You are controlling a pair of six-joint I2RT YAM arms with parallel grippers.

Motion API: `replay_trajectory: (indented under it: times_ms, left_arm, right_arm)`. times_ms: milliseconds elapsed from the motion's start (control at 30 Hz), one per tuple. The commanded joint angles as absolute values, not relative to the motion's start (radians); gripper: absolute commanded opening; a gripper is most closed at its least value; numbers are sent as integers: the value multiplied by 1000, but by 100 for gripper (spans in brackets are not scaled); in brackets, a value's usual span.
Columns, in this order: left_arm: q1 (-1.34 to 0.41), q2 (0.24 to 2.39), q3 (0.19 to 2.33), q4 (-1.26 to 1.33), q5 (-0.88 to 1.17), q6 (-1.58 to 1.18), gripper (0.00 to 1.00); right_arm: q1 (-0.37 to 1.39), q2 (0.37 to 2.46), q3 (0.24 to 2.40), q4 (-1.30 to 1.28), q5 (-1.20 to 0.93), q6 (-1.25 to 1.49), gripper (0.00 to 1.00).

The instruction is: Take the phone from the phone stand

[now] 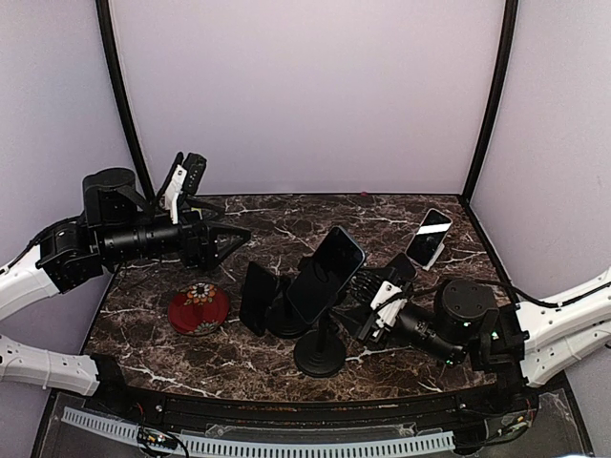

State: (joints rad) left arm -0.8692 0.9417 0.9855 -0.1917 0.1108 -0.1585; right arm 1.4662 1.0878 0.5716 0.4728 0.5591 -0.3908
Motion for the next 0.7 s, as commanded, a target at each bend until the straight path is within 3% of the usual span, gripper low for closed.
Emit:
replay_trajectory:
  times_ms: [0,167,667]
  left_arm:
    - [-877,925,973,-176,124,-162,99]
    - [-879,928,977,-184,133,-167,99]
    - [-893,934,980,-193,127,-177,99]
  right_arm:
    - [1475,1098,560,560,613,-436,70]
    - [1474,1111,543,628,647,-482,64]
    - [1478,1189,504,806,656,-627,59]
